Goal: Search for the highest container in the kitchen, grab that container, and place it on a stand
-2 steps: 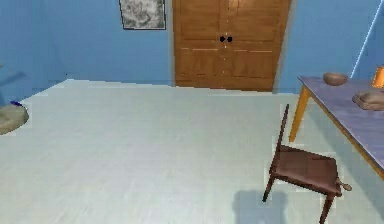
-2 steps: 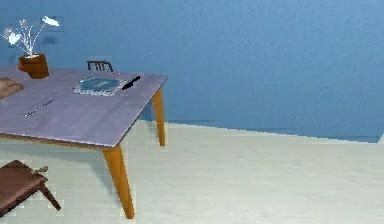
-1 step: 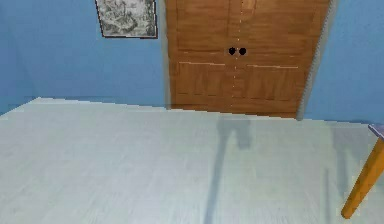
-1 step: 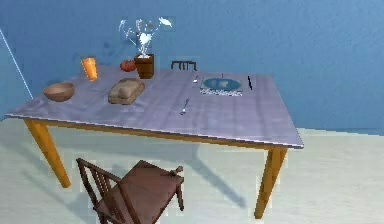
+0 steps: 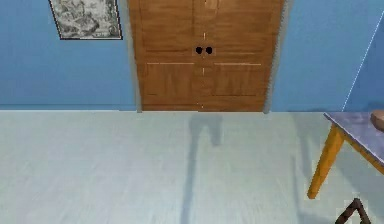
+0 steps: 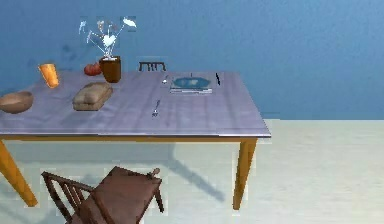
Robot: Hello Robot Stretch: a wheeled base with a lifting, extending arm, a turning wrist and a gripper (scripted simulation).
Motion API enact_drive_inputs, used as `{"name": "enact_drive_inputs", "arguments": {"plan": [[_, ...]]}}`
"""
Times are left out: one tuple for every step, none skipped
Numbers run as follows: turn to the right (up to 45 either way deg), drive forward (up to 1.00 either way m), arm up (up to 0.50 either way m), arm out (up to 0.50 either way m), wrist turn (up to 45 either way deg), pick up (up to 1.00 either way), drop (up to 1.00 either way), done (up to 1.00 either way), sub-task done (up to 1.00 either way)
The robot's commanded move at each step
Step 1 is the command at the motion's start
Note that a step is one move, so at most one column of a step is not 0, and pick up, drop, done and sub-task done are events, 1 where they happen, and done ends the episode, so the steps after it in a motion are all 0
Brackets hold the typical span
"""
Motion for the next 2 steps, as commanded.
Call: {"name": "enact_drive_inputs", "arguments": {"plan": [[0.0,0.85,0.00,0.00,0.0,0.00,0.00,0.00,0.00],[42.0,0.00,0.00,0.00,0.0,0.00,0.00,0.00,0.00]]}}
